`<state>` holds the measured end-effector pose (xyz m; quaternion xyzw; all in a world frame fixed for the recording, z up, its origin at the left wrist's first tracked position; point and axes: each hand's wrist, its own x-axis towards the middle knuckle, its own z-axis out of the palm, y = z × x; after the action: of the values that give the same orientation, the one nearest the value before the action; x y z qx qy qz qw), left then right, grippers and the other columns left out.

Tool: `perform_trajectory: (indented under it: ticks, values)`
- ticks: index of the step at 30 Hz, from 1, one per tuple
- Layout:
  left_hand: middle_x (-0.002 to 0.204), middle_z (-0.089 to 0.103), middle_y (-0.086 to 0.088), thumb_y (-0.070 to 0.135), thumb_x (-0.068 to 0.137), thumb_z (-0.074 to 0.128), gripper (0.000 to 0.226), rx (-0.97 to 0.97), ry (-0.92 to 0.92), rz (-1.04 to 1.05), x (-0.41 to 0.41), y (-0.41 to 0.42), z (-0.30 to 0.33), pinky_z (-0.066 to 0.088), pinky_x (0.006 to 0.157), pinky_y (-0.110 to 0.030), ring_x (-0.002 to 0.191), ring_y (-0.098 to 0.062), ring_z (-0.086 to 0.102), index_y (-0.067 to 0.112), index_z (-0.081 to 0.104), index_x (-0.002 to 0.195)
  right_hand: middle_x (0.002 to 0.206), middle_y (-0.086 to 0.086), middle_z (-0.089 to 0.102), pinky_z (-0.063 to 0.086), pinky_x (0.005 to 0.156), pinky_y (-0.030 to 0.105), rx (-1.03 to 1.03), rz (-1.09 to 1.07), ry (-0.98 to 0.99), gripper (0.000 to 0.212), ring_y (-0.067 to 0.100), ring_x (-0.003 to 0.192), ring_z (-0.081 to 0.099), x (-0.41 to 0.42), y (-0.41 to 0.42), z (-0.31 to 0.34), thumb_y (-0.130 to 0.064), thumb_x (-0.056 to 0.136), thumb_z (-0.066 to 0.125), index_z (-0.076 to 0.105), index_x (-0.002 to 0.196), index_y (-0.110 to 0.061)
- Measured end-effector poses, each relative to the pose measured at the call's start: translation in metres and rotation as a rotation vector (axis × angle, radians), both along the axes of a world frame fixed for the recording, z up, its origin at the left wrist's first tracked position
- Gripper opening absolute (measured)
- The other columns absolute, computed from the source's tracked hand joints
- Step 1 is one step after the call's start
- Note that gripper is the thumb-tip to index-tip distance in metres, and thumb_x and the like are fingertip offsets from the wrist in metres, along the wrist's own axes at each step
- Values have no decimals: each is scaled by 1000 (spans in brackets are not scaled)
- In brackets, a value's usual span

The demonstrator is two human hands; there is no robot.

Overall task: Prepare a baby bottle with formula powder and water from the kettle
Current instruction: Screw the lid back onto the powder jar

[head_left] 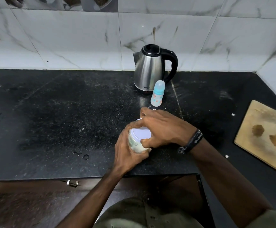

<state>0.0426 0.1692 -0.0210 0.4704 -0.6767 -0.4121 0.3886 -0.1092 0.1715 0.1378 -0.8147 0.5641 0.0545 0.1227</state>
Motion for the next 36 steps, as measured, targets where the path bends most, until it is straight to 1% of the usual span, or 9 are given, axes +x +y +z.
perform_trajectory:
  ticks: [6,11,16,20,23,27,30,33,36]
  values:
    - [137,65,6,45,53,91,105,12,0,18,-4,3,1,54,102,-49,127,-15,63,30,46,147,79,5,48,35,62,34,-199,-78,81,45,30,79,59,11,1,-8,-59,73,54,63,100,-25]
    - [130,68,8,39,56,94,94,8,7,23,-3,2,-2,56,96,-51,120,-17,67,39,49,139,89,13,66,31,62,33,-321,-247,82,49,34,73,57,16,5,-11,-63,88,49,49,74,-16]
    - [131,66,7,36,57,97,91,-2,-20,-8,-5,5,-6,54,97,-51,122,-19,65,27,53,136,101,14,66,33,67,35,-268,-259,165,67,35,91,64,12,7,-8,-72,93,35,63,94,-11]
    - [134,65,8,44,54,91,97,-12,3,15,-6,1,-2,56,99,-50,123,-16,64,25,52,141,112,14,59,33,69,38,-169,-194,151,76,35,95,63,7,9,-2,-83,79,47,57,114,-16]
    - [134,65,11,39,52,93,101,6,11,30,-5,0,-2,56,100,-49,125,-13,64,37,48,142,115,13,55,40,70,37,-117,-136,185,72,34,96,64,9,7,-4,-72,78,62,51,124,-18]
    - [138,65,2,46,53,88,105,32,50,36,-3,-3,0,54,103,-52,130,-18,63,26,47,148,124,9,44,45,78,38,-40,-59,125,85,31,103,58,3,5,0,-49,82,70,20,150,-41]
    - [138,66,0,42,54,91,103,48,76,14,-1,-7,-2,54,103,-54,130,-21,63,29,48,147,121,6,41,39,73,35,-18,2,140,83,28,99,57,-2,3,4,-41,83,71,21,150,-46]
    - [139,65,0,45,51,93,105,45,72,14,0,-4,-2,53,104,-53,130,-19,63,29,50,145,106,0,46,37,70,33,-60,-1,93,73,23,83,52,-4,2,3,-51,76,72,36,139,-42]
    - [131,67,8,48,51,93,97,-15,69,40,-3,0,3,57,99,-45,121,-11,65,58,45,135,95,5,62,36,64,35,-231,-117,96,69,30,81,62,0,1,-5,-74,70,63,50,113,-21]
